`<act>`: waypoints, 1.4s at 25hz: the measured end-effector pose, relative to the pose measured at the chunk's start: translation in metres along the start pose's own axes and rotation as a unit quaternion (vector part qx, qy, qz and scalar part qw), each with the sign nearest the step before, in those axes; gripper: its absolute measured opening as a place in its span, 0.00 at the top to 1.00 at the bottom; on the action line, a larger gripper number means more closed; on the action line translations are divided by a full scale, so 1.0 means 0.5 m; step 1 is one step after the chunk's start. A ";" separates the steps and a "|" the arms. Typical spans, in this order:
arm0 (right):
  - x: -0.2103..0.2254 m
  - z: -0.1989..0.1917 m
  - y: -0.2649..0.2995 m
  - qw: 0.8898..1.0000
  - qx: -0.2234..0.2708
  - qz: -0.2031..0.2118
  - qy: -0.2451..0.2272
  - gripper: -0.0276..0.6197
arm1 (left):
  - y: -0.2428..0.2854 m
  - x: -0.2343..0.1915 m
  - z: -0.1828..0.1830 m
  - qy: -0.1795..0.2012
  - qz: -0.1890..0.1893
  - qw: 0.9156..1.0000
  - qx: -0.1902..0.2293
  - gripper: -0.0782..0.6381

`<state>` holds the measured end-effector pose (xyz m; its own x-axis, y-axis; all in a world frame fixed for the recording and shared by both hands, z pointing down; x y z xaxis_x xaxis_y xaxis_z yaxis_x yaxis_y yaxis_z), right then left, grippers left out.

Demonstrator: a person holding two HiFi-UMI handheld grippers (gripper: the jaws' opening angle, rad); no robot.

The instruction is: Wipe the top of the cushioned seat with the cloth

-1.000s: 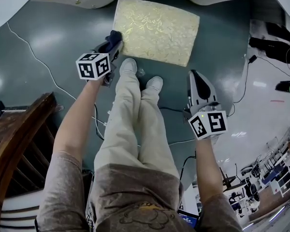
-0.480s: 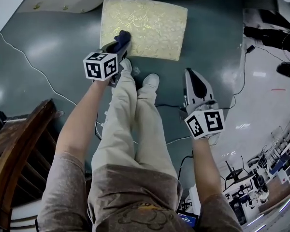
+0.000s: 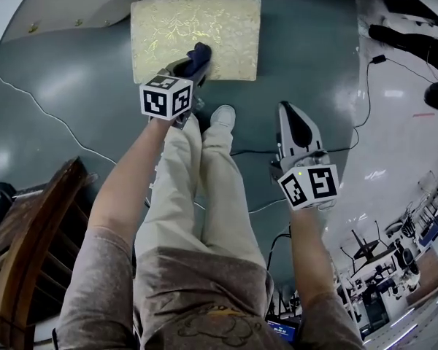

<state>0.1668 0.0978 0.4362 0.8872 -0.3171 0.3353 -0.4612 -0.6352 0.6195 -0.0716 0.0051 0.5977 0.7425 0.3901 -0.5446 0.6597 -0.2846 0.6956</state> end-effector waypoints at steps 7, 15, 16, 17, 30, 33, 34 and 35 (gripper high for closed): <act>0.033 -0.005 -0.036 1.000 0.013 -0.020 0.019 0.95 | 0.074 0.074 0.016 0.022 -0.026 0.999 -0.027 0.75; 0.056 -0.018 -0.078 0.998 0.025 -0.041 0.038 0.95 | 0.143 0.160 0.016 0.051 -0.059 0.996 -0.054 0.75; 0.057 -0.020 -0.083 0.998 0.027 -0.044 0.040 0.95 | 0.151 0.172 0.015 0.059 -0.068 0.994 -0.063 0.75; 0.059 -0.021 -0.088 0.998 0.028 -0.046 0.042 0.95 | 0.157 0.185 0.015 0.067 -0.079 0.992 -0.072 0.75; 0.042 0.046 -0.146 0.996 0.060 -0.056 0.045 0.95 | 0.031 0.277 0.137 0.081 -0.100 0.992 -0.012 0.75; 0.019 0.096 -0.160 0.995 0.073 -0.050 0.043 0.95 | -0.046 0.291 0.194 0.087 -0.087 0.992 0.015 0.75; 0.010 0.114 -0.163 0.995 0.076 -0.047 0.040 0.95 | -0.075 0.297 0.214 0.087 -0.082 0.992 0.028 0.75; 0.000 0.130 -0.166 0.995 0.078 -0.044 0.036 0.95 | -0.104 0.305 0.232 0.088 -0.077 0.992 0.041 0.75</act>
<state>0.2062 0.1045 0.3387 0.9177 -0.2080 0.3384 -0.3689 -0.7621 0.5320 0.0208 -0.0221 0.4239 0.6046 0.5797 -0.5463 0.7765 -0.2762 0.5663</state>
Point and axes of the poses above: the fingertips, and each gripper's own axes: y forward along the fingers, x to its right, z out of its top, the point moved 8 cm from there along -y, backward along the fingers, and after that the axes turned 9 degrees about -x, right-handed, at the moved point
